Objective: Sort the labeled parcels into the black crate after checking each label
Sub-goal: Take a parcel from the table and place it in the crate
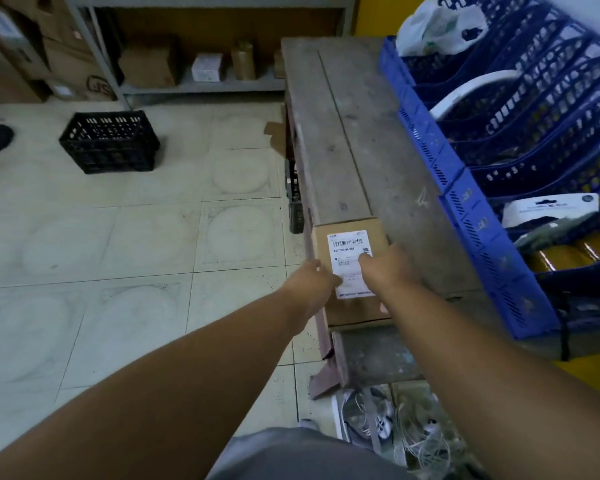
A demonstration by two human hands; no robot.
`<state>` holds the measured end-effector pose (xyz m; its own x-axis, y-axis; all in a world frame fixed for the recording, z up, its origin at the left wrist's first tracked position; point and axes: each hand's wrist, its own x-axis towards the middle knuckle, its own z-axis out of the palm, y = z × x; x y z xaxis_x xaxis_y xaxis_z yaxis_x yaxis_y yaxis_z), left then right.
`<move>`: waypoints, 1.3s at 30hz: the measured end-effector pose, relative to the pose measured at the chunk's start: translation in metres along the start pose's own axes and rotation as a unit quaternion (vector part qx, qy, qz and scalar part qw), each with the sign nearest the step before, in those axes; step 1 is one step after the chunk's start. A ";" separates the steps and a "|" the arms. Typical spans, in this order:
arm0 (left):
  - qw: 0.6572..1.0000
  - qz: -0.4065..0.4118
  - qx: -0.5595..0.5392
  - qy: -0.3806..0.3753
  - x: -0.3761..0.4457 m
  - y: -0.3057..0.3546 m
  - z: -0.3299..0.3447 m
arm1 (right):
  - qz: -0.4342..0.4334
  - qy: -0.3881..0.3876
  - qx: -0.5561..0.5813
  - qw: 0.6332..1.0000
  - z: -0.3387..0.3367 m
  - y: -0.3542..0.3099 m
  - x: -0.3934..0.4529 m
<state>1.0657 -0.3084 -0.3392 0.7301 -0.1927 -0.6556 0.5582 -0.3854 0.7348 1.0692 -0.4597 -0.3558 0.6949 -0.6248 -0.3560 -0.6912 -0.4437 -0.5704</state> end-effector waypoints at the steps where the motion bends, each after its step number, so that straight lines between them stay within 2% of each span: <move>1: 0.999 0.006 -0.020 0.030 0.002 0.000 -0.011 | -0.004 -0.006 0.018 1.000 0.004 -0.010 0.000; 6: 0.974 0.043 -0.140 0.175 0.003 0.006 -0.093 | -0.099 -0.041 0.104 0.989 0.036 -0.076 -0.013; 8: 0.954 0.049 -0.189 0.227 -0.001 0.007 -0.137 | -0.150 -0.080 0.154 0.973 0.063 -0.116 -0.033; 11: 0.920 0.051 -0.287 0.264 -0.013 -0.002 -0.212 | -0.219 -0.152 0.190 0.945 0.117 -0.179 -0.077; 15: 0.893 0.091 -0.282 0.339 -0.030 -0.032 -0.316 | -0.311 -0.166 0.179 0.919 0.188 -0.253 -0.139; 20: 0.858 0.141 -0.245 0.428 -0.056 -0.055 -0.465 | -0.382 -0.201 0.216 0.876 0.269 -0.361 -0.217; 22: 0.848 0.152 -0.257 0.437 -0.063 -0.065 -0.521 | -0.397 -0.212 0.217 0.866 0.302 -0.406 -0.245; 25: 0.841 0.166 -0.278 0.434 -0.067 -0.079 -0.571 | -0.395 -0.236 0.209 0.863 0.336 -0.441 -0.266; 28: 0.848 0.177 -0.291 0.407 -0.057 -0.090 -0.617 | -0.375 -0.255 0.217 0.864 0.367 -0.472 -0.274; 32: 0.846 0.157 -0.322 0.395 -0.023 -0.087 -0.666 | -0.354 -0.240 0.240 0.872 0.400 -0.521 -0.256; 35: 0.834 0.131 -0.341 0.413 0.014 -0.080 -0.705 | -0.332 -0.243 0.257 0.874 0.431 -0.557 -0.228; 38: 0.879 0.124 -0.244 0.390 0.055 -0.053 -0.748 | -0.335 -0.278 0.251 0.865 0.468 -0.607 -0.205; 39: 0.881 0.128 -0.235 0.391 0.069 -0.043 -0.763 | -0.341 -0.287 0.246 0.861 0.481 -0.626 -0.196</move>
<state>1.3926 0.3838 -0.2837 0.8013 0.5319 -0.2739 0.3041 0.0321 0.9521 1.4611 0.2495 -0.2849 0.9869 0.1563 -0.0412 -0.0148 -0.1665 -0.9859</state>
